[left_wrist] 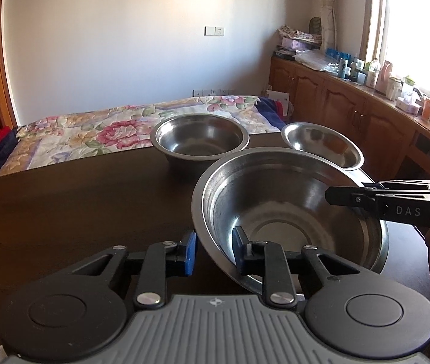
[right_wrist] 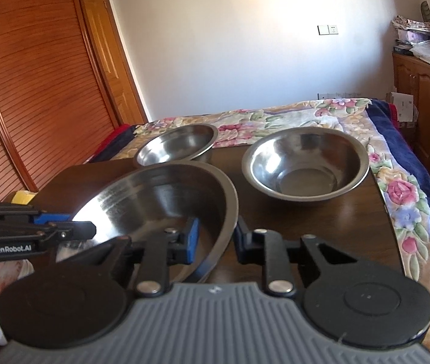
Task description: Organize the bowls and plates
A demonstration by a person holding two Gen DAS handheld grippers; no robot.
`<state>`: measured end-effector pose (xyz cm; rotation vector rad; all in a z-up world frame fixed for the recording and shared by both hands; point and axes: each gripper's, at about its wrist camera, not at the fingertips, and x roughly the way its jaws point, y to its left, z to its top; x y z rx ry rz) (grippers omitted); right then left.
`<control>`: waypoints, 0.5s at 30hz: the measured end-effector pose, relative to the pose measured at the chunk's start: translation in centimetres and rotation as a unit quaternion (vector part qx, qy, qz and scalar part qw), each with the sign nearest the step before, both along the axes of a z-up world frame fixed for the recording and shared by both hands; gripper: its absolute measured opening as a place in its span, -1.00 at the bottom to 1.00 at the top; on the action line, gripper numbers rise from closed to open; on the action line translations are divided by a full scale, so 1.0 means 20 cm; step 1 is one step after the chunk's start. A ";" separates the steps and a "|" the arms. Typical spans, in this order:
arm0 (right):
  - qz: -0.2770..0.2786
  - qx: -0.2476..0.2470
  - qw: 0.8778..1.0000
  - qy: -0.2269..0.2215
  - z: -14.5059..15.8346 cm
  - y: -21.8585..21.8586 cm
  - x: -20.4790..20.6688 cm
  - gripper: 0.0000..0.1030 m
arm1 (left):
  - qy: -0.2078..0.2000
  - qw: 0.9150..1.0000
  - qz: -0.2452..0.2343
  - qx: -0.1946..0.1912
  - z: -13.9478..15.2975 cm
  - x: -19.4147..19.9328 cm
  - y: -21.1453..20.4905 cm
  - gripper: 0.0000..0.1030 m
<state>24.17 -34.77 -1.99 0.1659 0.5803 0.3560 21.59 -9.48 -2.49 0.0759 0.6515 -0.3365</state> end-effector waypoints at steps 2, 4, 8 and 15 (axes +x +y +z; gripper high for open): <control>-0.001 0.003 1.000 -0.002 0.01 0.00 -0.02 -0.52 | -0.006 1.000 -0.002 0.001 0.02 -0.03 0.00 -0.48; -0.002 0.004 1.000 -0.006 0.03 0.00 -0.05 -0.52 | -0.010 1.000 -0.005 -0.002 0.03 -0.06 0.02 -0.48; -0.004 0.003 1.000 -0.014 0.07 0.02 -0.12 -0.52 | -0.020 1.000 -0.009 -0.007 0.07 -0.13 0.04 -0.48; -0.007 0.000 1.000 -0.023 0.11 0.04 -0.24 -0.52 | -0.033 0.999 -0.017 -0.014 0.12 -0.26 0.08 -0.48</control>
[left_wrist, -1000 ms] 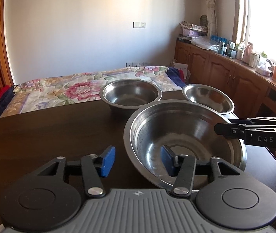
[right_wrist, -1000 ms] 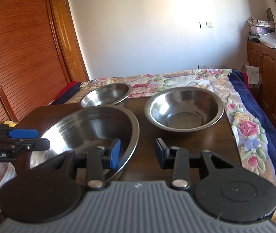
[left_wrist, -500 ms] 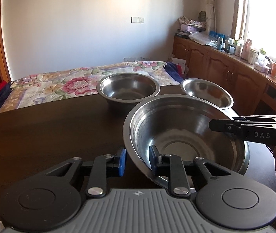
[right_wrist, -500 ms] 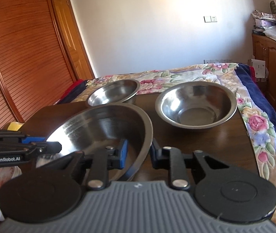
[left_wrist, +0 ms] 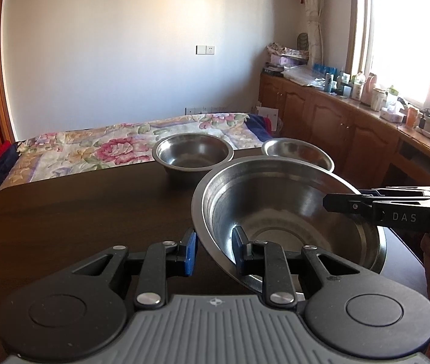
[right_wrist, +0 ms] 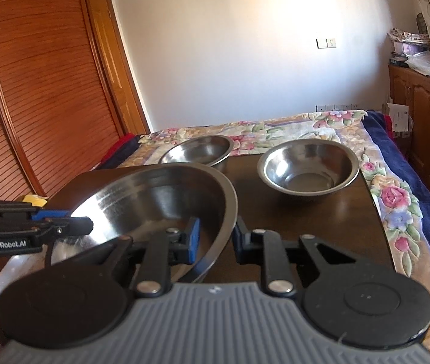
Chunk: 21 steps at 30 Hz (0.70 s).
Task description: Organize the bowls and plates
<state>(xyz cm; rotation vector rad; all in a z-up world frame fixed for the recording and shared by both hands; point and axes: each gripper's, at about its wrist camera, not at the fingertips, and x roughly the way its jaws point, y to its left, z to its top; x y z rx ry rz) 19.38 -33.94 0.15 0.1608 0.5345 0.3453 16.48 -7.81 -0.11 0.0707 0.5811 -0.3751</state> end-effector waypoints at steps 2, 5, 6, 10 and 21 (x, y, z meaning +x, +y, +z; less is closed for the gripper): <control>-0.001 0.000 1.000 -0.002 0.00 0.00 -0.02 -0.52 | -0.003 1.000 -0.002 0.000 0.01 -0.03 0.01 -0.48; -0.002 -0.002 1.000 -0.003 0.01 0.01 -0.06 -0.52 | -0.007 1.000 -0.004 0.000 0.01 -0.07 0.02 -0.48; -0.002 -0.002 1.000 -0.003 0.01 0.01 -0.07 -0.52 | -0.008 1.000 -0.004 -0.001 0.01 -0.09 0.02 -0.48; -0.004 -0.005 1.000 -0.004 0.01 0.02 -0.10 -0.52 | -0.010 1.000 -0.006 -0.002 0.02 -0.13 0.03 -0.48; -0.008 -0.007 1.000 0.001 -0.03 0.03 -0.19 -0.52 | -0.005 1.000 -0.013 0.006 -0.05 -0.24 0.04 -0.48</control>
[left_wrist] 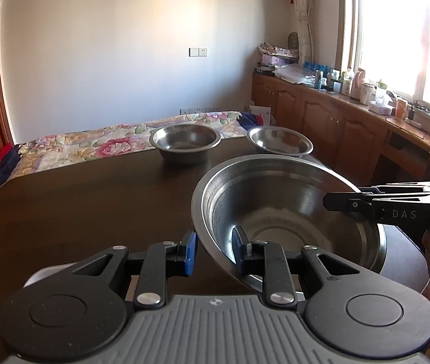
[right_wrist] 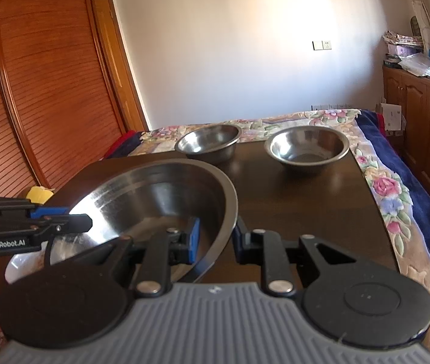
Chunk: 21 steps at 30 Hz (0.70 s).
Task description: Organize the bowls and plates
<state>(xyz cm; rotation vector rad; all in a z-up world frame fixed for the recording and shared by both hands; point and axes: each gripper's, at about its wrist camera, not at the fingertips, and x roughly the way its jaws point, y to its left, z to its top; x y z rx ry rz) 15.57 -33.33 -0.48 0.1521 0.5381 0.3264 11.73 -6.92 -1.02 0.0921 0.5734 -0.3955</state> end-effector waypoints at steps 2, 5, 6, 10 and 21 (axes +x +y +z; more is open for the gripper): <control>0.000 0.001 1.000 0.002 -0.01 0.00 -0.01 -0.52 | 0.004 1.000 -0.001 0.001 -0.02 -0.02 0.00 -0.48; 0.000 0.001 1.000 0.005 -0.03 0.00 -0.04 -0.52 | 0.009 1.000 -0.001 0.003 -0.04 -0.03 0.00 -0.48; 0.000 0.001 1.000 0.006 -0.03 0.01 -0.05 -0.52 | 0.010 1.000 -0.001 0.004 -0.05 -0.04 0.01 -0.48; 0.001 -0.002 1.000 0.011 -0.05 0.01 -0.07 -0.52 | 0.014 1.000 0.000 0.007 -0.07 -0.05 0.01 -0.48; 0.000 -0.002 1.000 0.020 -0.08 0.02 -0.09 -0.52 | 0.022 1.000 0.000 0.011 -0.10 -0.07 0.01 -0.48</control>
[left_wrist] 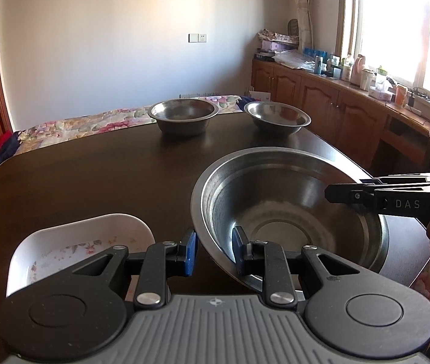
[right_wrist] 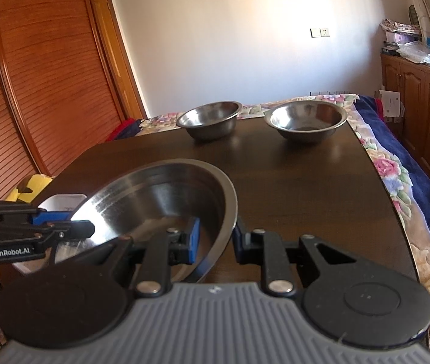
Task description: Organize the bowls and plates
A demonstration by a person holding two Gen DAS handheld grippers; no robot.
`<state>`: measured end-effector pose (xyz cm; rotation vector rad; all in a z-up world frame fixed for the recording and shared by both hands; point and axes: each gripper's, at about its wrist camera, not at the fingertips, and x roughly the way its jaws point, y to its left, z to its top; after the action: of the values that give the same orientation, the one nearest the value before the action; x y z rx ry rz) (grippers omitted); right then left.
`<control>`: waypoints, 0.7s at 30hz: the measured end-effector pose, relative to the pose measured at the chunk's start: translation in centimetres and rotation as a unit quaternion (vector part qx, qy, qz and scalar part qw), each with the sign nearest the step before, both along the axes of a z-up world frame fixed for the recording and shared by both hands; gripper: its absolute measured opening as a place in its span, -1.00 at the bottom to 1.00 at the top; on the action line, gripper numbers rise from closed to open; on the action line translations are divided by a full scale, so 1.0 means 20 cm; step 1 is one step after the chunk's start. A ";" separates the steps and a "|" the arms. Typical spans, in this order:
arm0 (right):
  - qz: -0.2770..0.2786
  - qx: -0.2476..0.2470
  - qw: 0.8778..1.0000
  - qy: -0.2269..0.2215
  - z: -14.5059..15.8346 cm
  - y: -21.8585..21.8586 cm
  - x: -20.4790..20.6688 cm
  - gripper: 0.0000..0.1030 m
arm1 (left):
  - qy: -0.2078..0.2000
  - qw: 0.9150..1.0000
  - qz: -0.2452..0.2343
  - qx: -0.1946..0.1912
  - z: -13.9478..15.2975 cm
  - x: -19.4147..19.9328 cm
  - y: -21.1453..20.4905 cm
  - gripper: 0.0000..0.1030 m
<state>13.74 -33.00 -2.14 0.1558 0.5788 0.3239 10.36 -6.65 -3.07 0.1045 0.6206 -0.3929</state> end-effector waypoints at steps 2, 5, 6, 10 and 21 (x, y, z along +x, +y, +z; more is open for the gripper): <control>0.000 -0.001 1.000 0.001 0.00 0.00 0.00 -0.52 | 0.002 1.000 0.000 0.000 0.00 0.01 0.00 -0.48; 0.000 -0.001 1.000 0.003 -0.01 0.00 0.00 -0.52 | 0.004 1.000 0.000 0.001 0.00 0.01 -0.01 -0.48; 0.000 -0.001 1.000 0.004 -0.01 0.00 0.00 -0.52 | 0.005 1.000 0.000 0.001 0.00 0.01 -0.02 -0.48; 0.000 -0.001 1.000 0.006 -0.01 0.00 0.01 -0.52 | 0.004 1.000 0.000 0.000 -0.01 0.01 -0.02 -0.47; 0.003 -0.002 1.000 0.006 -0.01 0.00 0.02 -0.48 | 0.005 1.000 0.000 -0.001 -0.01 0.02 -0.01 -0.37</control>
<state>14.05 -32.91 -2.40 0.1520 0.5925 0.3279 10.76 -6.83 -3.30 0.0997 0.6292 -0.3936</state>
